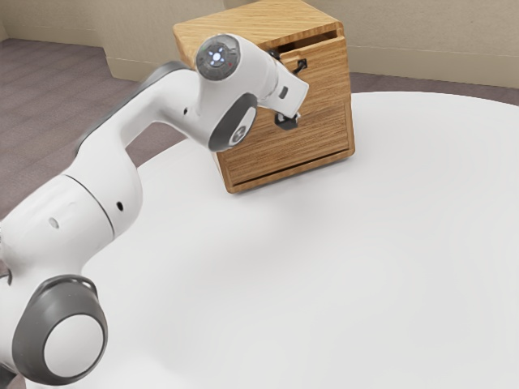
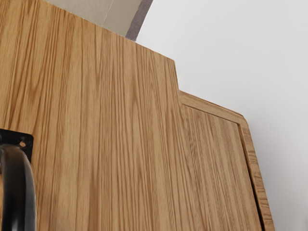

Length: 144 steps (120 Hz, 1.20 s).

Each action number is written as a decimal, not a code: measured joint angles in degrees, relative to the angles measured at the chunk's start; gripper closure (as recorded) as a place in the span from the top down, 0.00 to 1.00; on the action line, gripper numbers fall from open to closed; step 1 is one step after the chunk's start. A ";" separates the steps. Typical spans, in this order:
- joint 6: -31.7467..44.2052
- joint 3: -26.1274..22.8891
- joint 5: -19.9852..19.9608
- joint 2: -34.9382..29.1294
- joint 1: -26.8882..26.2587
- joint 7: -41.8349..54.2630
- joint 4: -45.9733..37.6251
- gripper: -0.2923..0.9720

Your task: Pull the drawer handle with one arm to open the drawer

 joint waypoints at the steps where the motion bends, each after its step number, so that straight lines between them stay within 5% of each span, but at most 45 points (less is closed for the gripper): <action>1: -0.03 0.13 0.01 -0.06 -0.12 -0.12 -0.12 0.78; 23: -1.02 2.28 0.28 -1.75 -1.88 -2.51 -1.93 0.71; 91: -8.05 9.58 0.21 -7.55 -10.61 -11.46 -7.49 0.80; 144: -12.49 18.70 0.85 -15.30 -21.07 -19.32 -17.77 0.76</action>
